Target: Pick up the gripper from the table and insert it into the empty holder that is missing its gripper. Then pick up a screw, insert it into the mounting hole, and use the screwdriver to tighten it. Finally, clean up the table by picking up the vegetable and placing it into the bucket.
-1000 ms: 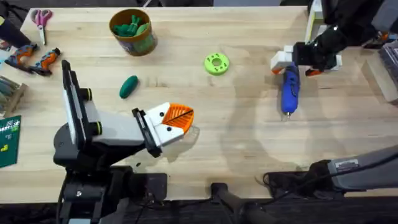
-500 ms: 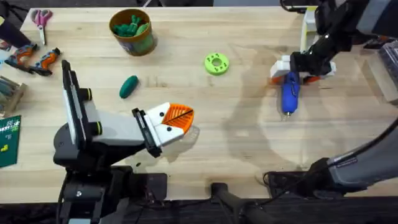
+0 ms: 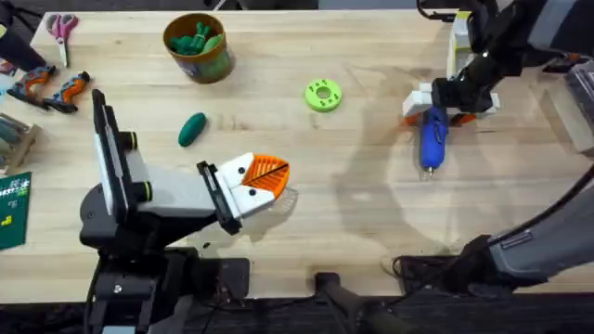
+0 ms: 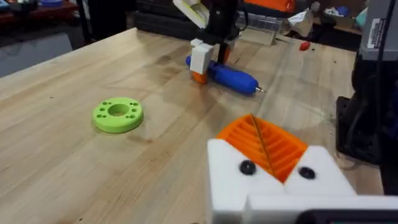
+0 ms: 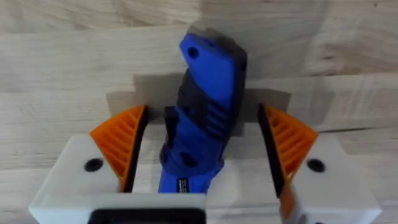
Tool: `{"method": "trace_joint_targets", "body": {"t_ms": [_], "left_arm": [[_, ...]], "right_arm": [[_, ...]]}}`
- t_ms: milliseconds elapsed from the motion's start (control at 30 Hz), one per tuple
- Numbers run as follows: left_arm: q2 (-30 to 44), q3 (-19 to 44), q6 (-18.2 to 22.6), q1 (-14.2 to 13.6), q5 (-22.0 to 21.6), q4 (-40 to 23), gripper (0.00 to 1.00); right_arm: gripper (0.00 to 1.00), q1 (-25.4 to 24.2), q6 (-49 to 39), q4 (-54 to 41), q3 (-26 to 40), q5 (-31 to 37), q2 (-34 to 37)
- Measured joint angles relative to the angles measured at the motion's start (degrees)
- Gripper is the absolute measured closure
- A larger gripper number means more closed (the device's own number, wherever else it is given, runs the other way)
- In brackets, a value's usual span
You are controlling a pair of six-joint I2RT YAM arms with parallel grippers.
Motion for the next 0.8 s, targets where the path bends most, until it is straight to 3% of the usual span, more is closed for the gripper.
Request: {"method": "trace_joint_targets", "body": {"t_ms": [433, 500, 667, 700, 800], "left_arm": [[0.01, 0.00, 0.02, 0.00, 0.00, 0.01, 0.997], [0.00, 0.00, 0.00, 0.00, 0.00, 0.00, 0.997], [0.00, 0.00, 0.00, 0.00, 0.00, 0.00, 0.997], [0.00, 0.00, 0.00, 0.00, 0.00, 0.00, 0.997], [0.00, 0.00, 0.00, 0.00, 0.00, 0.02, 0.997]], "right_arm": [[0.041, 0.00, 5.40, 0.22, 0.00, 0.04, 0.00], [0.178, 0.00, 6.01, 0.40, 0.00, 0.09, 0.01], [0.877, -0.14, 7.22, 0.99, 0.00, 1.40, 0.34], [0.955, -0.22, 7.38, 1.15, 0.06, 1.53, 0.53], [0.974, -0.22, 7.67, 1.12, 0.11, 1.55, 0.55]]}}
